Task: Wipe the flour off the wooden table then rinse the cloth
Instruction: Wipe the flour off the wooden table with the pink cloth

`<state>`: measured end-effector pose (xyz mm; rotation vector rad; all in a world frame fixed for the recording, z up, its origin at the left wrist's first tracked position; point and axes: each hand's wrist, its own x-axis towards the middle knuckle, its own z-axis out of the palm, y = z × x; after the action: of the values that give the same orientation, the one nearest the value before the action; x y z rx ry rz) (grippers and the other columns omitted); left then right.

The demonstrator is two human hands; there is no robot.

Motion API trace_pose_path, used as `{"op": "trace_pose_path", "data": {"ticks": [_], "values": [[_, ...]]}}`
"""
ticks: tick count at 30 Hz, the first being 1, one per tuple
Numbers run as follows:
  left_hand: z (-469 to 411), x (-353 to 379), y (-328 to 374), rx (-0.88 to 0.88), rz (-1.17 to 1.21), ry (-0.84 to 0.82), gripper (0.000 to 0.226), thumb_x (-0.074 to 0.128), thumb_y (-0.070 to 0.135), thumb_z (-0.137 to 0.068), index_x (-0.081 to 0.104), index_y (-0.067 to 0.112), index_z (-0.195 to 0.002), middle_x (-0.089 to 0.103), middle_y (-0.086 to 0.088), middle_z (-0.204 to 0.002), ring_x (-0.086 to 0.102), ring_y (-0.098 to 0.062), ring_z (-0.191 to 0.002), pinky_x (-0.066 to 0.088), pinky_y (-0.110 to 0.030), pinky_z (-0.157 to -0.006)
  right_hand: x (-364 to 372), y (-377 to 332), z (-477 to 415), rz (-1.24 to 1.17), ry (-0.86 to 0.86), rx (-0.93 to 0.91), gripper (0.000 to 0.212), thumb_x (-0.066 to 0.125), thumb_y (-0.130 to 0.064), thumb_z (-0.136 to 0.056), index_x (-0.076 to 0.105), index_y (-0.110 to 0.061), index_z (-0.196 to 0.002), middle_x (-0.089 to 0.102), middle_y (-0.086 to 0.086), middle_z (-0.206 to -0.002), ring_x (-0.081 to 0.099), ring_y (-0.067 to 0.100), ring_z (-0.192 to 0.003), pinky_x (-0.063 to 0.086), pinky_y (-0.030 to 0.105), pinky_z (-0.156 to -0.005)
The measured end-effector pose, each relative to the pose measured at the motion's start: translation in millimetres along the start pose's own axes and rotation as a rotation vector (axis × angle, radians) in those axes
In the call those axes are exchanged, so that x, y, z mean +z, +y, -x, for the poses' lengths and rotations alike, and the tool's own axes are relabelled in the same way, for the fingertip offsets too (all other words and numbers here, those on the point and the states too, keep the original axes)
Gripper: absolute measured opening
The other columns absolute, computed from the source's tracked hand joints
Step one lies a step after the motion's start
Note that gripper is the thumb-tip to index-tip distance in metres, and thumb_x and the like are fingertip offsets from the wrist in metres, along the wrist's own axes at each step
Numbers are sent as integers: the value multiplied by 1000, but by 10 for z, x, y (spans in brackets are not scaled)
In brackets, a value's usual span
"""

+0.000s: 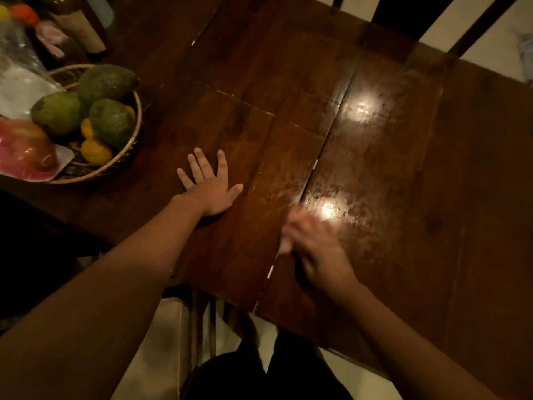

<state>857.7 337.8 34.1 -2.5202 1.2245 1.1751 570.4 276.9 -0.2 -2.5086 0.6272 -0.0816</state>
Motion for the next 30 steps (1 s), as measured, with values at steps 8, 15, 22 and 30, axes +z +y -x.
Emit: {"op": "trace_pose_path", "data": {"ticks": [8, 15, 22, 30], "values": [[-458, -313, 171, -13, 13, -13, 97, 36, 92, -71, -32, 63, -135, -53, -13, -144, -40, -44, -136, -15, -71, -108, -590, 1061, -862, -86, 49, 215, 41, 47, -40, -101, 44, -52, -140, 33, -20, -157, 27, 8, -147, 13, 53, -124], [-537, -263, 131, -58, 32, 59, 97, 40, 93, -67, -30, 70, -130, -53, -7, -145, -39, -39, -138, -15, -70, -108, -481, 635, -1927, 30, -93, -173, 44, 51, -24, -100, 49, -32, -143, 39, -7, -156, 22, 16, -147, 20, 51, -121], [-1041, -753, -189, -18, 43, 190, 83, 42, 77, -85, -15, 63, -143, -32, 13, -158, -24, -21, -148, -17, -64, -113, -689, 1288, -2908, 60, -43, -41, 43, 40, -37, -105, 33, -50, -145, 24, -19, -160, 18, 13, -152, 8, 48, -121], [-1378, -743, -269, -15, 1, 498, 74, 20, 75, -92, -2, 40, -153, -11, 11, -165, -10, -19, -151, -5, -68, -112, -533, 545, -4225, 97, -138, -251, 46, 45, -24, -104, 41, -34, -148, 30, -9, -161, 16, 14, -151, 8, 45, -124]]}}
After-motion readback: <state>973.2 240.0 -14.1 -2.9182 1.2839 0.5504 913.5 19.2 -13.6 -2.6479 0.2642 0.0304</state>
